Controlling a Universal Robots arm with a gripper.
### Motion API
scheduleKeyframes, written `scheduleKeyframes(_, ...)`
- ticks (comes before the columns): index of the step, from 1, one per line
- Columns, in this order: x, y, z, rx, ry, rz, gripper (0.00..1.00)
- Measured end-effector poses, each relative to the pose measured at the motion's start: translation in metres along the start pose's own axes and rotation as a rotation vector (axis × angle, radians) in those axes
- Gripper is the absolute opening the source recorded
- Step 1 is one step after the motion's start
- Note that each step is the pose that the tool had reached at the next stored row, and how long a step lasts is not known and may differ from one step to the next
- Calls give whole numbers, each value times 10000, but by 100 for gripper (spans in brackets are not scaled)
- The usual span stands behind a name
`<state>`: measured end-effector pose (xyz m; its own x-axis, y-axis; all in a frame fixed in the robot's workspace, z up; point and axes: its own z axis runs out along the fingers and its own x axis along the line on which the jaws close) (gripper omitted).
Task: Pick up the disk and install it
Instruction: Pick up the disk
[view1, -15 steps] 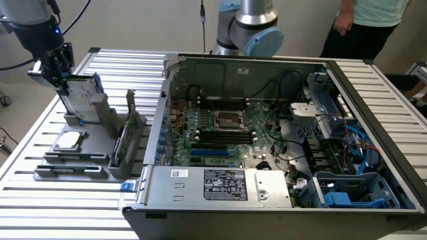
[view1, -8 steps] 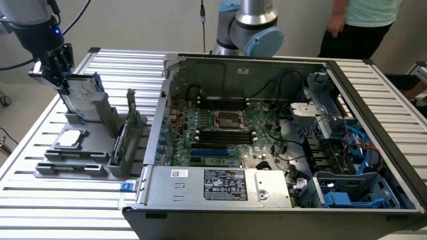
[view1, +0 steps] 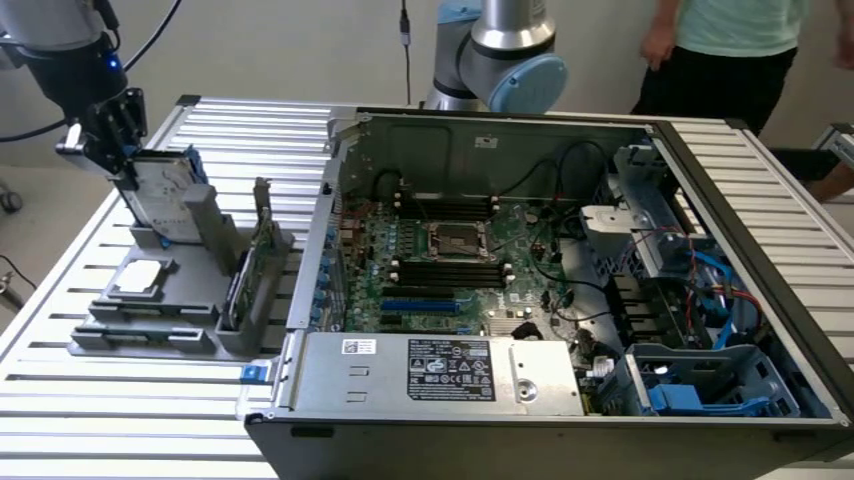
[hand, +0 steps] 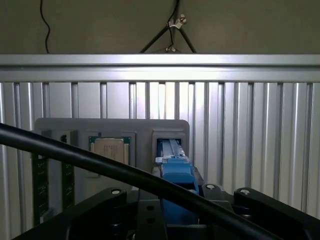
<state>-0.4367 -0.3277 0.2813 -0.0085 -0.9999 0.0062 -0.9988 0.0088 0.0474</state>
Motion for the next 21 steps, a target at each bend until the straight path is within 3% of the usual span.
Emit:
scheduleKeyframes(15, 2, 0, -10, 3, -2, -2, 33)
scheduleKeyframes(21, -2, 6, -133, 0, -1, -1, 33)
